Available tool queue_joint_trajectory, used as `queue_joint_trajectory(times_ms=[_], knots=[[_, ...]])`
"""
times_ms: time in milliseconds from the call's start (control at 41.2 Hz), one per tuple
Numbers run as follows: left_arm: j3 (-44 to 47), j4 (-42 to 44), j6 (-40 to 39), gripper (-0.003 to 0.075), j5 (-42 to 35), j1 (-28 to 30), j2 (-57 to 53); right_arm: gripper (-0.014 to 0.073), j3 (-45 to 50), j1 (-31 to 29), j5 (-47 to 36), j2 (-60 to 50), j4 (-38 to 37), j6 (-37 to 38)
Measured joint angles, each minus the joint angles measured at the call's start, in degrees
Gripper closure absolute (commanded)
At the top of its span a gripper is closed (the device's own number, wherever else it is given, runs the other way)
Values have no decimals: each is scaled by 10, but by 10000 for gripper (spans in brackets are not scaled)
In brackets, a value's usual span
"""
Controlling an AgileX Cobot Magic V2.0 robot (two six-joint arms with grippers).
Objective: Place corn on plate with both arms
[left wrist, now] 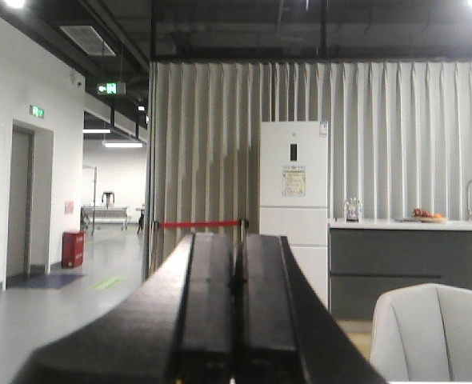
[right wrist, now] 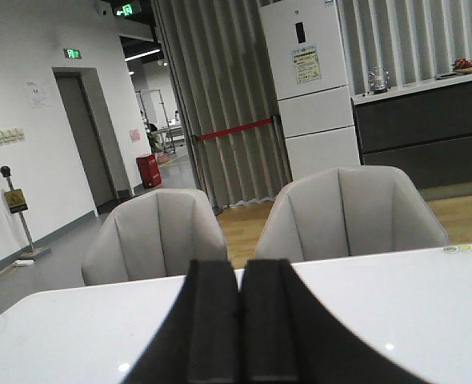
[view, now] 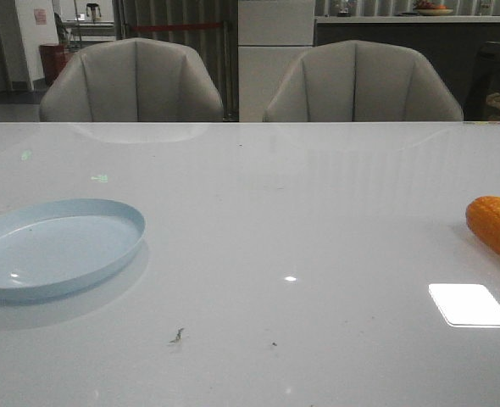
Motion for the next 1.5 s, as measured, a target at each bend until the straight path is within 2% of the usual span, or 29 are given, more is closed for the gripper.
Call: queue_joint_trajectory(times_ms=[194, 704, 776, 946, 1019, 1092, 1286, 1504], knots=[[-77, 0, 0, 626, 37, 0, 125, 536, -54, 0, 7, 125, -32, -62], [-77, 1, 0, 615, 141, 0, 348, 526, -54, 0, 29, 330, -37, -72], [-77, 1, 0, 579, 153, 0, 367, 475, -54, 0, 29, 337, -37, -72], [-77, 1, 0, 400, 172, 0, 399, 207, -54, 0, 29, 346, -37, -72], [-77, 1, 0, 333, 172, 0, 410, 137, -54, 1, 29, 346, -37, -72], [-77, -2, 0, 305, 172, 0, 418, 125, -54, 1, 29, 346, -37, -72], [-87, -31, 0, 305, 172, 0, 450, 127, -54, 1, 29, 346, -37, -72], [-173, -35, 0, 306, 220, 0, 557, 127, -54, 1, 47, 346, -37, -72]])
